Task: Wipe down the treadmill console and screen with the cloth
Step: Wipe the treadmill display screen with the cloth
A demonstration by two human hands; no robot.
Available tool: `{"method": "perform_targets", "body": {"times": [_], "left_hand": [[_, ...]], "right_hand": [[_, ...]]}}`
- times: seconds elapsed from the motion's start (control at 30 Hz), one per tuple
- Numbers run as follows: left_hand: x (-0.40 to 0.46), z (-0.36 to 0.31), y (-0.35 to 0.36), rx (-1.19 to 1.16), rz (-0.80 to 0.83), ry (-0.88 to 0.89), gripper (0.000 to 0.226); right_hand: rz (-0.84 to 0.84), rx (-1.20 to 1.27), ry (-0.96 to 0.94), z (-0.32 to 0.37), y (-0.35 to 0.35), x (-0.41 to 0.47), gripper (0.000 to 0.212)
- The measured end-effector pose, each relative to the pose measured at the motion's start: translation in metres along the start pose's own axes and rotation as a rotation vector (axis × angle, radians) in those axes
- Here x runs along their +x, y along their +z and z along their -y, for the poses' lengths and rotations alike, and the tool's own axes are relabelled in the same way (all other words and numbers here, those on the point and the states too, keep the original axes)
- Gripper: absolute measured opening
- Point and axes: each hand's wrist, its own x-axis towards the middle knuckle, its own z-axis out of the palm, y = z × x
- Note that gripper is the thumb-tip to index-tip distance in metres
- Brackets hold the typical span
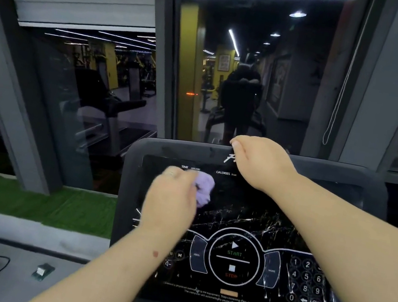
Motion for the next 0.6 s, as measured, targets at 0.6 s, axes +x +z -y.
{"method": "perform_targets", "body": {"times": [0.6], "left_hand": [[-0.026, -0.036, 0.021, 0.091, 0.046, 0.074, 0.03]], "right_hand": [[-0.041, 0.022, -0.025, 0.004, -0.003, -0.005, 0.025]]}}
